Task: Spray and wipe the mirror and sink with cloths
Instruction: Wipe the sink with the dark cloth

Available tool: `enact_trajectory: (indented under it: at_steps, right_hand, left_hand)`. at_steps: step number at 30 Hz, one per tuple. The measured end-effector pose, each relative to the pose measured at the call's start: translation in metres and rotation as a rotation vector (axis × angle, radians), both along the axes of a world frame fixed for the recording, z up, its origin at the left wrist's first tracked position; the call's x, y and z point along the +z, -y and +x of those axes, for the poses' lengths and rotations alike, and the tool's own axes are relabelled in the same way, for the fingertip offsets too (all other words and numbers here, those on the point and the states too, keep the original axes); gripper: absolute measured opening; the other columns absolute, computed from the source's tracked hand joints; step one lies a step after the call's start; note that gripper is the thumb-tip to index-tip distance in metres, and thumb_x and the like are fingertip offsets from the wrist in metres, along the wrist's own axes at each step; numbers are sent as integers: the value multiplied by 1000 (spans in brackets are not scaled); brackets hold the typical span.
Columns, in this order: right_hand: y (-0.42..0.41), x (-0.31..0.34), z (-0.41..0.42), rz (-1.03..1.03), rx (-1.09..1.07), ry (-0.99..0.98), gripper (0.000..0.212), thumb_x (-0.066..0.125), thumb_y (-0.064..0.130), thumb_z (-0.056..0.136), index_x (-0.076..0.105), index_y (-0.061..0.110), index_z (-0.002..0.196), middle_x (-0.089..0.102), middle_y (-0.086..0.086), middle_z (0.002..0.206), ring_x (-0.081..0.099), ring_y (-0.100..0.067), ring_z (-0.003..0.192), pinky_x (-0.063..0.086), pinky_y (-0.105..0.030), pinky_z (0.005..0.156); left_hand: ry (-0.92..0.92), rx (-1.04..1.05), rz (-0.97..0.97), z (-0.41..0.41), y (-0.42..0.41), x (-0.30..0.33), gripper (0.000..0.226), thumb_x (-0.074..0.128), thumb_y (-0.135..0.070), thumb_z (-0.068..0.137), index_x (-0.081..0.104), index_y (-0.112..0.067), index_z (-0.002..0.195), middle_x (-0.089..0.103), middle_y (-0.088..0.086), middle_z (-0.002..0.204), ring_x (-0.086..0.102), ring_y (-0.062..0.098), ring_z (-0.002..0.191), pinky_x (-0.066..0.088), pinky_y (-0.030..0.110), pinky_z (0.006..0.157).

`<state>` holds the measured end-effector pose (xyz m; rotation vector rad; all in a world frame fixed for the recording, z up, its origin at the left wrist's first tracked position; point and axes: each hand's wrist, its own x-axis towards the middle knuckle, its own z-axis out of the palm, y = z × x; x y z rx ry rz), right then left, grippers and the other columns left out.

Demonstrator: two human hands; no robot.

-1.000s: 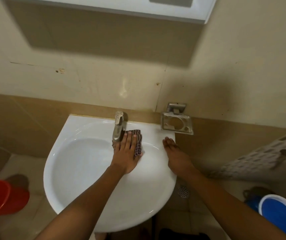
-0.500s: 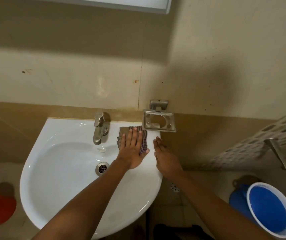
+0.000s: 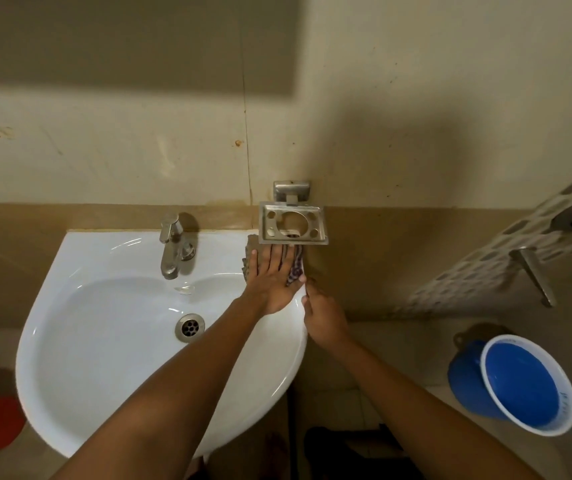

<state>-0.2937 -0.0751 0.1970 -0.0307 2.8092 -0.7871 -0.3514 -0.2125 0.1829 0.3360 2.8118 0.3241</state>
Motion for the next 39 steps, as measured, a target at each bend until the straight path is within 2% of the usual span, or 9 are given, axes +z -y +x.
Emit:
enact_trajectory:
  at_steps: [5, 9, 12, 16, 21, 24, 27, 32, 39]
  right_hand:
    - [-11, 4, 6, -148, -27, -9, 38, 46, 16, 98, 50, 16, 136, 66, -9, 120, 63, -28, 106, 51, -36, 89]
    - [-17, 0, 14, -53, -68, 53, 59, 42, 2, 92, 35, 14, 150, 58, -18, 133, 56, -35, 118, 47, -39, 95]
    - [-11, 4, 23, -22, -79, 43, 54, 36, 6, 99, 31, 15, 152, 49, -15, 144, 48, -32, 129, 41, -38, 103]
    - [6, 7, 41, 25, -13, -2, 54, 38, 5, 98, 30, 12, 151, 42, -12, 150, 44, -29, 134, 39, -37, 107]
    - [29, 1, 76, 163, 61, -9, 65, 41, 1, 95, 16, 11, 154, 3, -5, 164, 7, -20, 151, 34, -39, 115]
    - [41, -2, 99, 228, 87, -13, 74, 44, -7, 89, 14, 9, 154, -3, -5, 164, -7, -18, 151, 34, -33, 113]
    - [56, -5, 120, 273, 102, -4, 79, 47, -9, 84, 13, 6, 154, -3, -9, 164, -8, -23, 151, 18, -36, 121]
    - [79, -4, 149, 297, 85, -44, 71, 44, -5, 87, 16, 3, 153, 3, -15, 163, -2, -28, 151, 3, -40, 122]
    - [106, -6, 179, 292, 35, -87, 54, 24, 33, 104, 39, 1, 144, 25, -18, 158, 12, -32, 149, 8, -47, 120]
  left_hand:
    - [5, 57, 286, 61, -19, -24, 88, -16, -86, 71, -48, -34, 135, -39, 5, 153, -50, 14, 133, -33, 37, 108]
    - [129, 118, 539, 102, -19, -32, 100, 12, -88, 78, -31, -27, 145, -32, 5, 158, -45, 10, 136, -17, 44, 118]
    - [311, 144, 538, 128, -5, -20, 85, 32, -64, 96, -28, -27, 144, -27, 1, 161, -28, 17, 147, -9, 51, 122]
    - [429, 136, 578, 156, 17, -10, 80, 11, -72, 91, -15, -32, 155, -16, -8, 164, -17, 12, 151, -8, 49, 123]
    - [517, 199, 642, 187, 53, -5, 76, 5, -82, 86, 6, -46, 154, 7, -12, 165, 8, 14, 153, 6, 45, 125]
    - [544, 210, 586, 200, 75, 0, 79, 5, -86, 84, 20, -49, 152, 26, -7, 162, 30, 21, 147, 21, 46, 121]
    - [432, -12, 381, 216, 92, 11, 55, 14, -52, 105, 9, -36, 157, 13, -3, 165, 17, 19, 152, 15, 38, 122]
    - [205, -193, 131, 243, 119, 17, 63, 24, -48, 105, 6, -22, 159, 17, 6, 165, 28, 27, 147, 30, 43, 116]
    - [21, -293, -71, 266, 178, 12, 62, 29, -50, 103, 20, -18, 155, 39, 10, 153, 40, 28, 137, 35, 39, 109]
